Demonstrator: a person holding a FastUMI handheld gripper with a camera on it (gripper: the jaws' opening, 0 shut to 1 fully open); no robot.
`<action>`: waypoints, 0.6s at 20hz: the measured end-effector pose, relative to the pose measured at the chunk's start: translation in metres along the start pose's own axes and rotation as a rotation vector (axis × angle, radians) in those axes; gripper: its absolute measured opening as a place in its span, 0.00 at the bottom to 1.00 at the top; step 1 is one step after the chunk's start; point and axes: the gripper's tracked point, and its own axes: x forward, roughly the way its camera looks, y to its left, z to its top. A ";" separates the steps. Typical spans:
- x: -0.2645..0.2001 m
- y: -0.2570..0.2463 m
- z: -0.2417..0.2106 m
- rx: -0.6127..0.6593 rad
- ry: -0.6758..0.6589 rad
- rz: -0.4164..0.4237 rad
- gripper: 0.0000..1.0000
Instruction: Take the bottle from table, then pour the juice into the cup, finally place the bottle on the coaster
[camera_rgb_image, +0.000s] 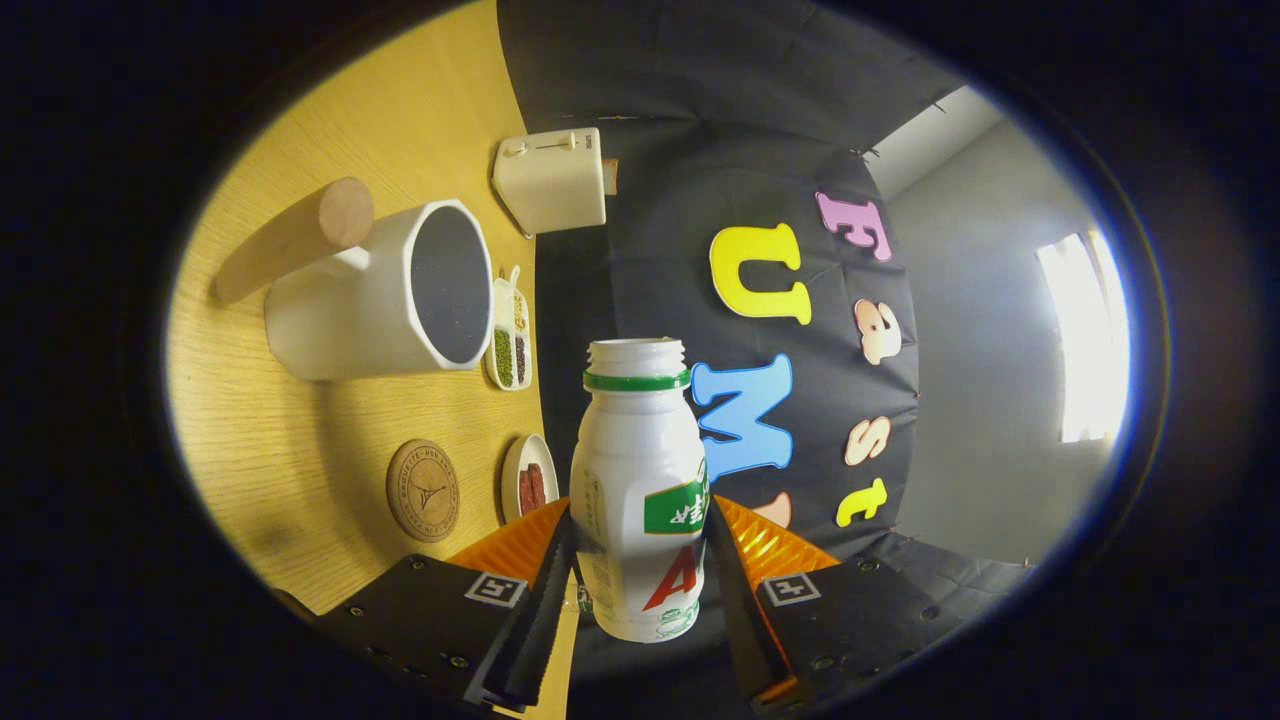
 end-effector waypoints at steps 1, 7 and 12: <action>0.000 -0.001 0.001 -0.007 -0.003 -0.001 0.71; 0.001 -0.003 0.003 -0.052 -0.010 -0.011 0.71; 0.001 -0.003 0.003 -0.082 -0.018 -0.014 0.71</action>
